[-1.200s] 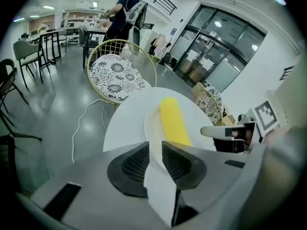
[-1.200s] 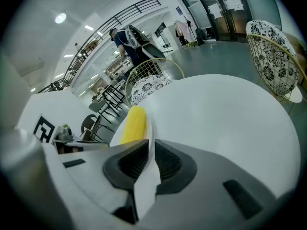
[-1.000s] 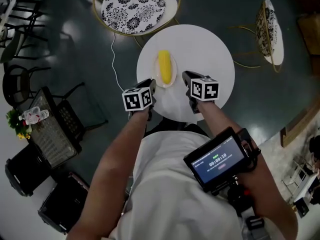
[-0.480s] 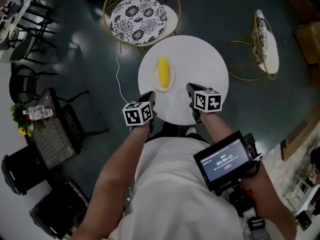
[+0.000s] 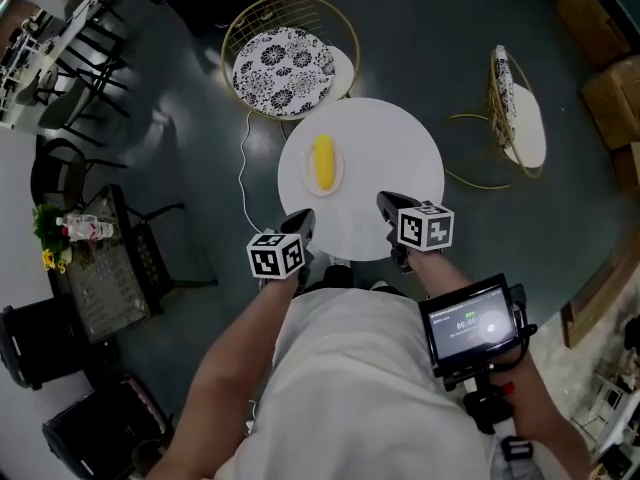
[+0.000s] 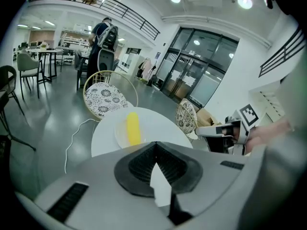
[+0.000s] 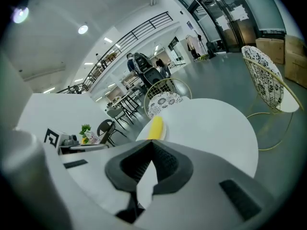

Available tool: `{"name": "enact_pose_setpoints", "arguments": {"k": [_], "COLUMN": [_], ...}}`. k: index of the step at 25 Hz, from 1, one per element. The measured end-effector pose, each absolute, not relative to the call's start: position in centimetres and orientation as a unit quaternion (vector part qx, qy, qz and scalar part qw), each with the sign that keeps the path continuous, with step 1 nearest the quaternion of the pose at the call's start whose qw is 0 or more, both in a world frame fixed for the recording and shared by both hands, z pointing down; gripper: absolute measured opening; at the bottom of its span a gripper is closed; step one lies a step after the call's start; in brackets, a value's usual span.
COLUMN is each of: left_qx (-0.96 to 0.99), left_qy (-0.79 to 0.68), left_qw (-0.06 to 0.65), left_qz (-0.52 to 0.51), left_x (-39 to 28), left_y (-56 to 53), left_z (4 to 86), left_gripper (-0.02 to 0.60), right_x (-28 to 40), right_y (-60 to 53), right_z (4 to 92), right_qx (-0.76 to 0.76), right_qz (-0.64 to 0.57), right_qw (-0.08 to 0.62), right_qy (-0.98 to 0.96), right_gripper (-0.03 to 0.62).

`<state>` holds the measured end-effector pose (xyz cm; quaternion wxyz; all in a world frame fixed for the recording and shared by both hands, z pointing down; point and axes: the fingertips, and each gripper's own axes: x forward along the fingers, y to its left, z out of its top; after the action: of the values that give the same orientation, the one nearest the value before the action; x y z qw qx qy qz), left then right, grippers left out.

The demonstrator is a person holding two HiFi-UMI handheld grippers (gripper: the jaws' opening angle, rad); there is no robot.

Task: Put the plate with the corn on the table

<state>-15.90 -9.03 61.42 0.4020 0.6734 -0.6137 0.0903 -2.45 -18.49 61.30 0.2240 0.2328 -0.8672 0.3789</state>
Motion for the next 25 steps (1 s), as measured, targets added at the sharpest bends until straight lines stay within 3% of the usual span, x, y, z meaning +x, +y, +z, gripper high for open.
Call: {"name": "enact_pose_setpoints", "arguments": {"k": [25], "left_qx": [0.744], "left_qy": [-0.587], "left_qw": [0.315], "left_qz": [0.053], "left_x": [-3.9], "left_y": [-2.9], "left_z": [53.1], "left_gripper": [0.008], "right_x": [6.5], "right_y": [-9.6], "right_z": [53.2], "right_qx": [0.18], "right_qz": [0.342], "right_qw": [0.134], "right_qy": [-0.912], "right_gripper": [0.006]}}
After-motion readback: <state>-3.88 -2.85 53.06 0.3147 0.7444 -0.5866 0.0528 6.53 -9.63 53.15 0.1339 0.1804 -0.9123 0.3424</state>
